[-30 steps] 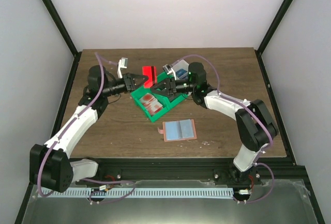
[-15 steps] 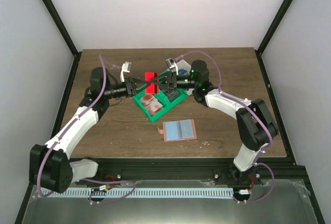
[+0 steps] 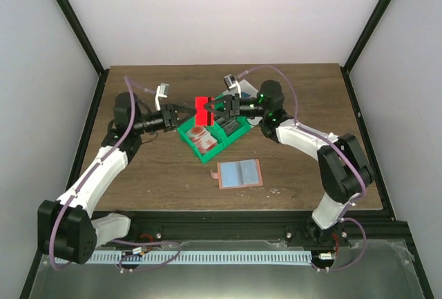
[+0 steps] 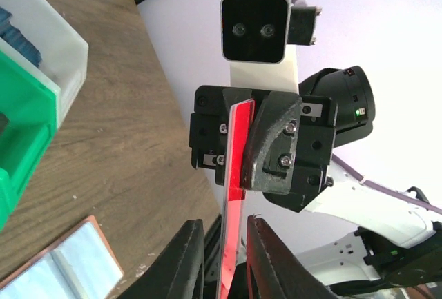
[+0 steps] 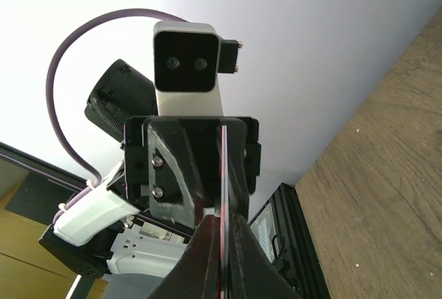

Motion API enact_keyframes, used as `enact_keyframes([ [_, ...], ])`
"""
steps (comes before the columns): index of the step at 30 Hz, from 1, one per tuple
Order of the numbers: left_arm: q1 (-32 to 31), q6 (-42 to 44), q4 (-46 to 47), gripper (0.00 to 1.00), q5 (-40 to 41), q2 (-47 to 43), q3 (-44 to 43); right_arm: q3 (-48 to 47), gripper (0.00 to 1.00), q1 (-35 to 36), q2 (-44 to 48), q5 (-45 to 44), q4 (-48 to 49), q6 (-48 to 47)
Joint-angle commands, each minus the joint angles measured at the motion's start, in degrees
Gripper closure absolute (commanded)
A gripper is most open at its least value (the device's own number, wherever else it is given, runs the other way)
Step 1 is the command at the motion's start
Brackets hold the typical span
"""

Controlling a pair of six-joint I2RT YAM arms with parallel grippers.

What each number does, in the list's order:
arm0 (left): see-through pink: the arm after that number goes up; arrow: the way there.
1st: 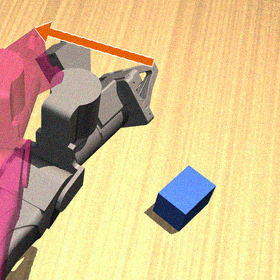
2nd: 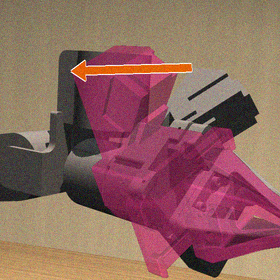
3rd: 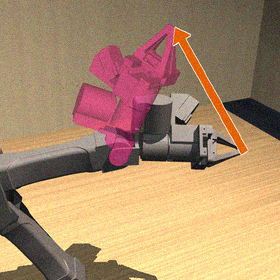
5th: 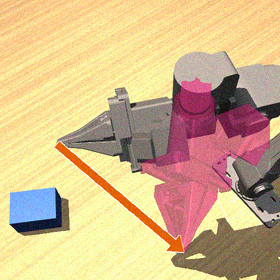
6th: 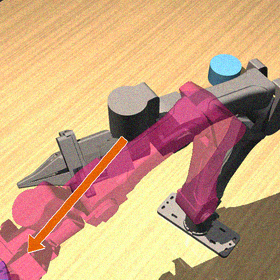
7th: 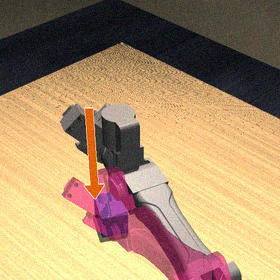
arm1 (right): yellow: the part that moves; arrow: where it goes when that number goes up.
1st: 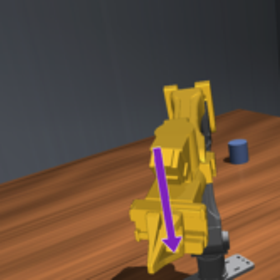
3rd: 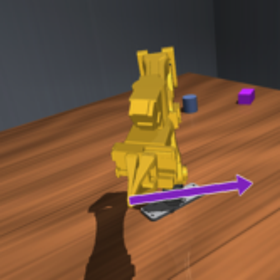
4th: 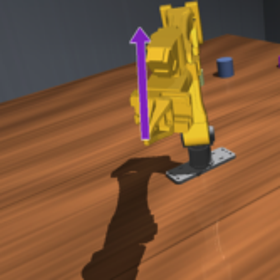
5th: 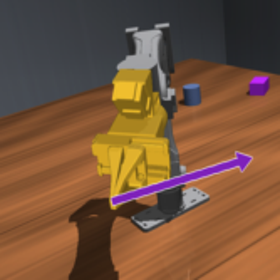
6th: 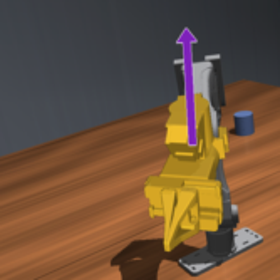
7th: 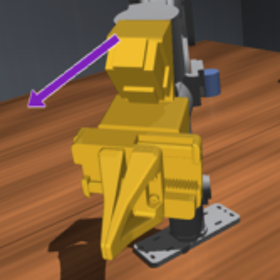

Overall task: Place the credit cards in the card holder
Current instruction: Pick up the credit card from the storage box.

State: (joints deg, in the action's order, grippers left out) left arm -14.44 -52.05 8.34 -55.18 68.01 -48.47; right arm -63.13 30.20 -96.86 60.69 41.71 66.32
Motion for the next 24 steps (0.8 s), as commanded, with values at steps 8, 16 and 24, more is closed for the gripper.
enact_keyframes([
  [8, 1.5, -7.7, 10.7, 0.7, -6.6, -1.6, 3.0, 3.4, 0.98, -1.4, 2.4, 6.6, 11.6, 5.9],
  [16, 1.3, -11.1, 16.1, 0.71, -10.1, -1.1, 4.1, 3.9, 0.97, -1.3, 2.5, 10.0, 19.0, 11.7],
  [24, -0.9, -14.7, 22.1, 0.67, -10.6, -0.3, 4.4, 4.0, 0.99, -0.1, 2.2, 11.3, 21.7, 13.8],
])
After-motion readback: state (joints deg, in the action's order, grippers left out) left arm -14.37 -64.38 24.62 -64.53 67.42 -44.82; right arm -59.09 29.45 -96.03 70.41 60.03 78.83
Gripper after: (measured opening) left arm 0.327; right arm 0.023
